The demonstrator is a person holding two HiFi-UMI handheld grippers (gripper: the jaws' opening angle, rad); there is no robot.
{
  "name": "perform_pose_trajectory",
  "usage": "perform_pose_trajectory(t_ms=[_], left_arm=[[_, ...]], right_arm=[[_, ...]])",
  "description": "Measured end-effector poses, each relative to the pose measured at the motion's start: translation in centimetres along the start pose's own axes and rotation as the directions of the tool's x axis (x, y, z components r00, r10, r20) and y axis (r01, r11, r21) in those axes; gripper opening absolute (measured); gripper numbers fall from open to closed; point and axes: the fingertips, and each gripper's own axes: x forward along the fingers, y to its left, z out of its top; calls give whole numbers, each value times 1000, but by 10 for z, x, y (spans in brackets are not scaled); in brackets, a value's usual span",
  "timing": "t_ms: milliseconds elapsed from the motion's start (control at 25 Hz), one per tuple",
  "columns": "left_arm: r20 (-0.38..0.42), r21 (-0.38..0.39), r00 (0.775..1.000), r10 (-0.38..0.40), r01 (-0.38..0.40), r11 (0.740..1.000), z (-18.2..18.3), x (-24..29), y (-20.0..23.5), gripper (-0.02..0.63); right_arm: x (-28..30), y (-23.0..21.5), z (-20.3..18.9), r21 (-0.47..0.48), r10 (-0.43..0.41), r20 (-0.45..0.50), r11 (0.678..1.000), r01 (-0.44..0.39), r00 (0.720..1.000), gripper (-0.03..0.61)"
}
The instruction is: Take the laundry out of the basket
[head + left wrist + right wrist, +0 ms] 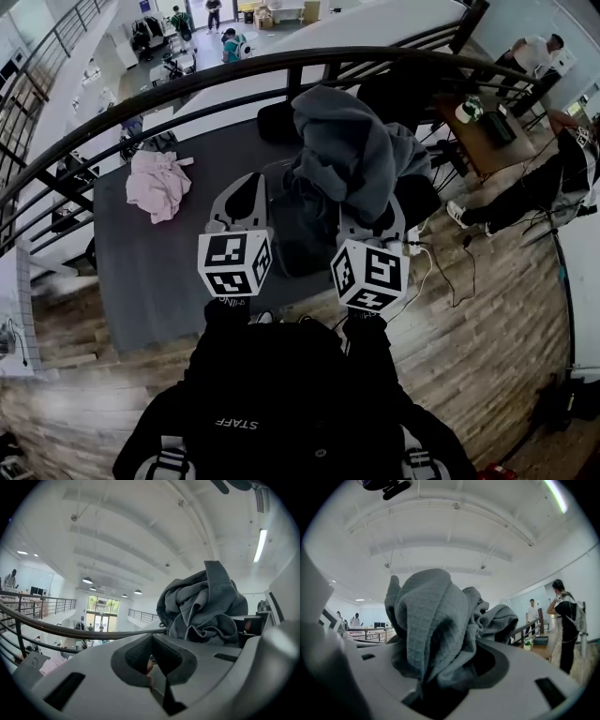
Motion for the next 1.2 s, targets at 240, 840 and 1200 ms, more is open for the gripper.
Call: perform_pose_trajectory(t_ms=[240, 840, 1200], left_arm=[[37, 29, 999, -29, 28, 999, 17, 7, -12, 2], [104, 66, 993, -53, 47, 997, 43, 14, -20, 2], [93, 64, 994, -50, 44, 997, 38, 20, -22, 2]], right_arm=[[-1, -8, 19, -8, -15, 44, 1000, 15, 999, 242], [0, -11, 37, -9, -27, 111, 1000, 28, 993, 247], [0, -14, 38, -8, -30, 118, 999, 31, 993, 247]])
